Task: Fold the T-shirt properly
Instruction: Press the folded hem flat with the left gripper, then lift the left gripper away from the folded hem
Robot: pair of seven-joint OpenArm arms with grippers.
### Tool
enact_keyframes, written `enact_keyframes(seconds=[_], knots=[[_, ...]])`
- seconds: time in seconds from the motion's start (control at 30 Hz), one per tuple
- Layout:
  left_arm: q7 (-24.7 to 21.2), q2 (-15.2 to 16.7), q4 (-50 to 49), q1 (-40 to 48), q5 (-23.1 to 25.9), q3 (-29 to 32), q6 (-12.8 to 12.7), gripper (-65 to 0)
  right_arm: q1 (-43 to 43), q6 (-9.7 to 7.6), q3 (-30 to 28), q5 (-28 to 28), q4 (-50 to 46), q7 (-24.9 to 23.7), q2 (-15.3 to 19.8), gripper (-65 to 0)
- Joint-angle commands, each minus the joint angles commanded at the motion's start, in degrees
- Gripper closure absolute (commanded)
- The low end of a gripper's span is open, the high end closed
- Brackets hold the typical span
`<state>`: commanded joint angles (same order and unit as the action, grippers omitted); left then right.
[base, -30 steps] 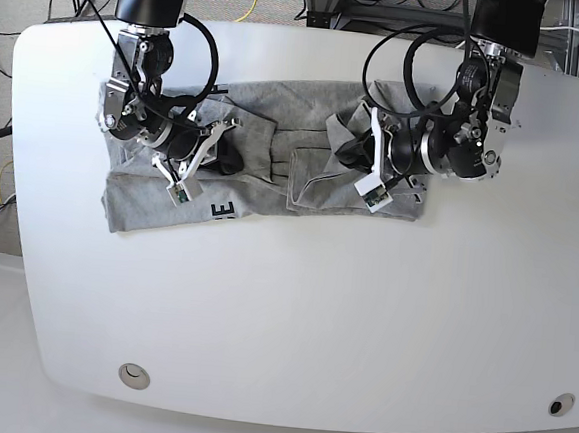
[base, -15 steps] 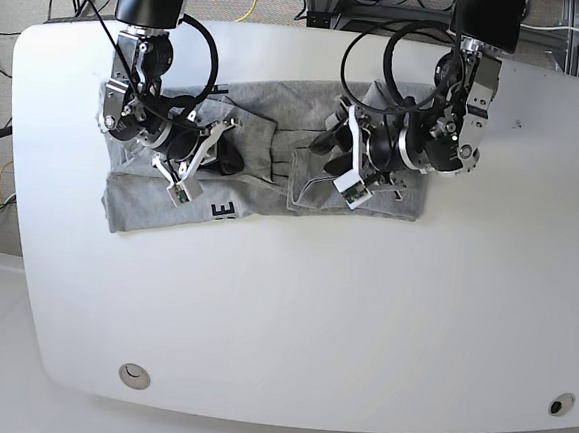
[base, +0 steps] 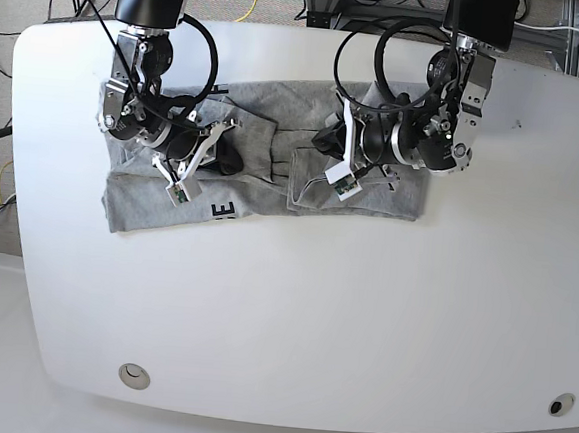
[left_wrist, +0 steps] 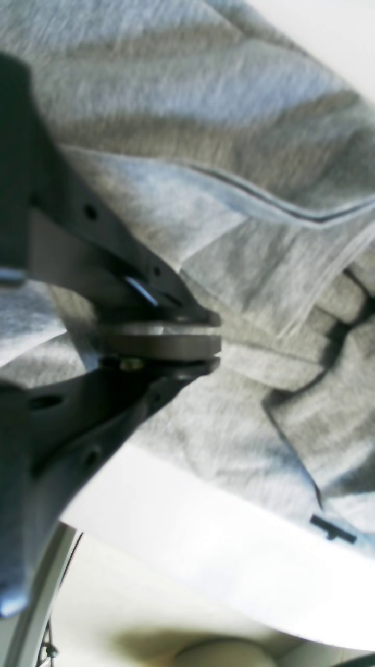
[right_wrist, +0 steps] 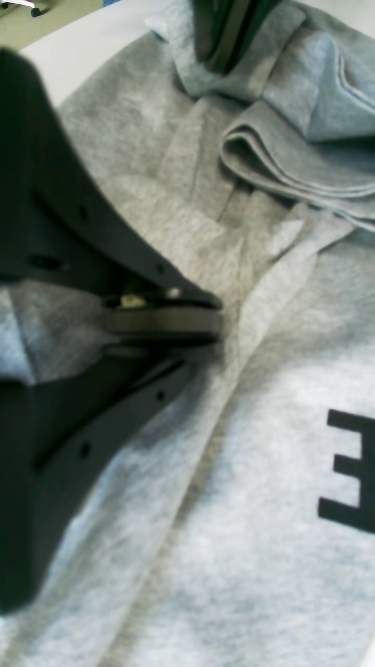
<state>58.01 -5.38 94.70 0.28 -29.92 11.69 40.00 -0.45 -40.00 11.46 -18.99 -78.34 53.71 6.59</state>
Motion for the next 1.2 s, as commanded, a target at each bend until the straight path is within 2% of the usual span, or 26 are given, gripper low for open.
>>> enact_keyframes(seconds=[0.33,0.4,0.53,0.67,0.73,0.8,0.87,0.93,1.2], knots=[[-0.5,-0.2,0.0,-0.6,-3.5,0.0,0.0,-1.2,0.0,0.0,0.1,-0.5,-0.4,-0.1,0.0,-2.2],[-0.3,-0.2,0.1,-1.0,-7.3,-0.1,0.0,-1.1,0.1,0.0,0.1,-0.9,-0.5,-0.7,0.1,-2.3],[-0.3,0.0,0.3,-1.0,-7.7,0.0,0.0,-1.2,0.1,0.0,0.1,-0.9,-0.6,-0.8,0.1,-2.3],[-1.1,0.7,1.4,-0.6,-4.4,-0.1,0.0,-0.7,0.1,0.0,0.1,-0.9,-0.5,-0.8,0.1,-2.3],[-1.9,1.0,2.6,0.0,0.3,-0.4,0.0,-0.4,0.1,0.0,0.2,-0.9,-0.5,-0.7,0.0,-2.2],[-5.3,1.1,3.1,1.0,11.2,-1.4,0.0,0.0,0.1,0.0,0.1,-1.3,-0.5,-0.9,-0.1,-2.0],[-6.6,0.7,3.2,1.5,13.6,-2.4,0.0,-0.1,0.1,0.0,0.1,-1.2,-0.6,-1.1,-0.1,-2.1],[-7.2,0.3,3.2,1.9,14.3,-3.5,0.0,-0.3,0.2,0.0,0.1,-1.4,-0.6,-1.1,-0.1,-2.0],[-7.6,-1.8,1.0,1.9,9.5,-6.5,0.0,-1.9,0.1,0.0,-0.1,-1.5,-0.9,-2.1,0.0,-1.9]])
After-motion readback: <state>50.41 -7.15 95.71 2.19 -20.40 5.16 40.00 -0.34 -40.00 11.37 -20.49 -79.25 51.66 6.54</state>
